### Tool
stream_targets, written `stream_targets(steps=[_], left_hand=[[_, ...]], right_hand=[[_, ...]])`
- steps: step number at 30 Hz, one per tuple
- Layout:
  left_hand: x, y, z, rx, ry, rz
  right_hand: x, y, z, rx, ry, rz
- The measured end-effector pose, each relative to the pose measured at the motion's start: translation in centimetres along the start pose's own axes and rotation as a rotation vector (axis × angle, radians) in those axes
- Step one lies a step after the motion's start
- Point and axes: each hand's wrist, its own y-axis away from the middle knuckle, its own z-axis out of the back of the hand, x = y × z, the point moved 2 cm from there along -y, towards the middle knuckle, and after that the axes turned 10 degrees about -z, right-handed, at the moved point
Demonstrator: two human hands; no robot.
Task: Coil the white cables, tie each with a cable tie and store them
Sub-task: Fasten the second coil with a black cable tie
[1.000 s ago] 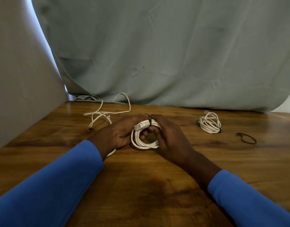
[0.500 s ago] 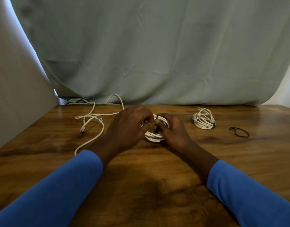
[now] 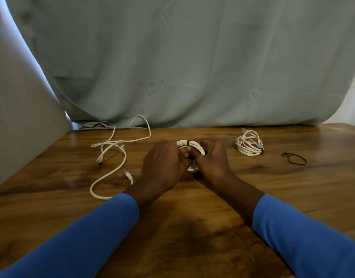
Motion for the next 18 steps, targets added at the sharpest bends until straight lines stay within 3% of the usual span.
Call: stream_targets(steps=[5, 8, 13, 18], left_hand=[[-0.2, 0.2, -0.1, -0.021, 0.546, 0.166], [0.4, -0.4, -0.3, -0.054, 0.839, 0.365], [0.9, -0.7, -0.2, -0.055, 0.953, 0.515], [0.8, -0.7, -0.2, -0.037, 0.939, 0.494]], right_hand=[[0.2, 0.0, -0.1, -0.002, -0.079, -0.009], [0.7, 0.0, -0.2, 0.004, 0.206, 0.116], [1.2, 0.7, -0.3, 0.204, 0.274, 0.185], [1.8, 1.4, -0.5, 0.143, 0.418, 0.33]])
